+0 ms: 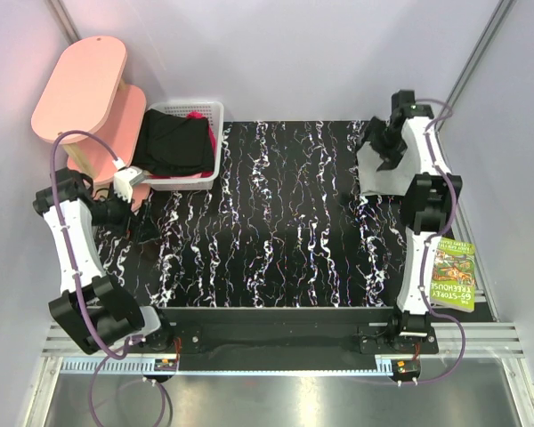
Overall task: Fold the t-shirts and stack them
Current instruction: Put the neatly folded tshirt into the corner of the board with the right arm
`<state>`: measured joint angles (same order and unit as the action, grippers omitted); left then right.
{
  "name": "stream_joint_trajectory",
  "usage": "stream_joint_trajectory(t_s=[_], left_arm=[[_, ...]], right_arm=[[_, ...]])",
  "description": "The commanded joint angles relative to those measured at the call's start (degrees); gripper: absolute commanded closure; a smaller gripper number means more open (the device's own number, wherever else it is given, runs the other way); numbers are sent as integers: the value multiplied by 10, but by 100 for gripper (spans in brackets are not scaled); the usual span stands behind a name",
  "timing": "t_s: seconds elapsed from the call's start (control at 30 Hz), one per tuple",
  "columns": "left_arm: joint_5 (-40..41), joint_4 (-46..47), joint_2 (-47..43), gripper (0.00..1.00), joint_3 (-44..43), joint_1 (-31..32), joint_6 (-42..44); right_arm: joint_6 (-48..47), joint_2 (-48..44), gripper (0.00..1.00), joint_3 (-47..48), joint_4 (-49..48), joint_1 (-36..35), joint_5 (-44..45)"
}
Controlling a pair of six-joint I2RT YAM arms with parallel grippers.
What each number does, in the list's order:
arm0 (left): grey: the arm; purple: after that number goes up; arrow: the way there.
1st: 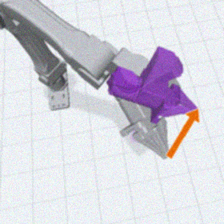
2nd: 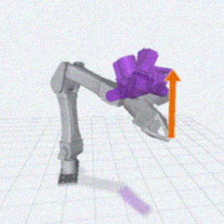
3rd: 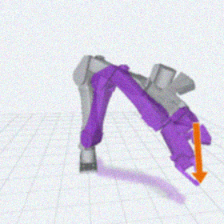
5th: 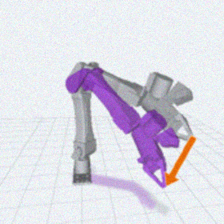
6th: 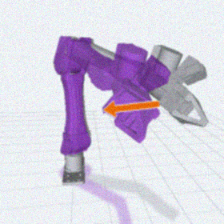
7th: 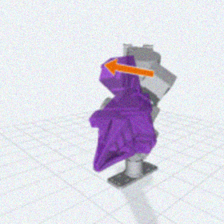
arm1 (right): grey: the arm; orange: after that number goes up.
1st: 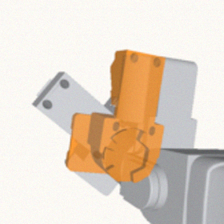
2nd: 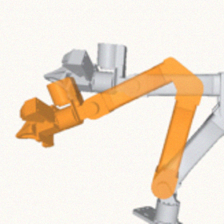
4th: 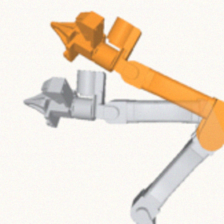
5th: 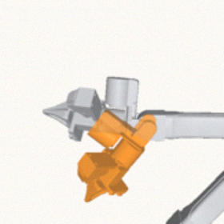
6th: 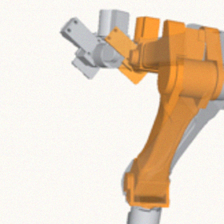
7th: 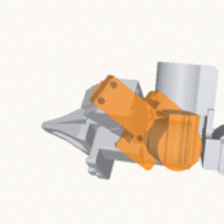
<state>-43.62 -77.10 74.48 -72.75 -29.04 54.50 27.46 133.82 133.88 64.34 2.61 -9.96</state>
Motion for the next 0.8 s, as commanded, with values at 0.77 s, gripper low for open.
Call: stream_joint_trajectory(t_s=[0.77], left_arm=[[-31,-25,-10,1,-31,-21,17]], right_arm=[[44,-58,0,-136,-124,53,-152]])
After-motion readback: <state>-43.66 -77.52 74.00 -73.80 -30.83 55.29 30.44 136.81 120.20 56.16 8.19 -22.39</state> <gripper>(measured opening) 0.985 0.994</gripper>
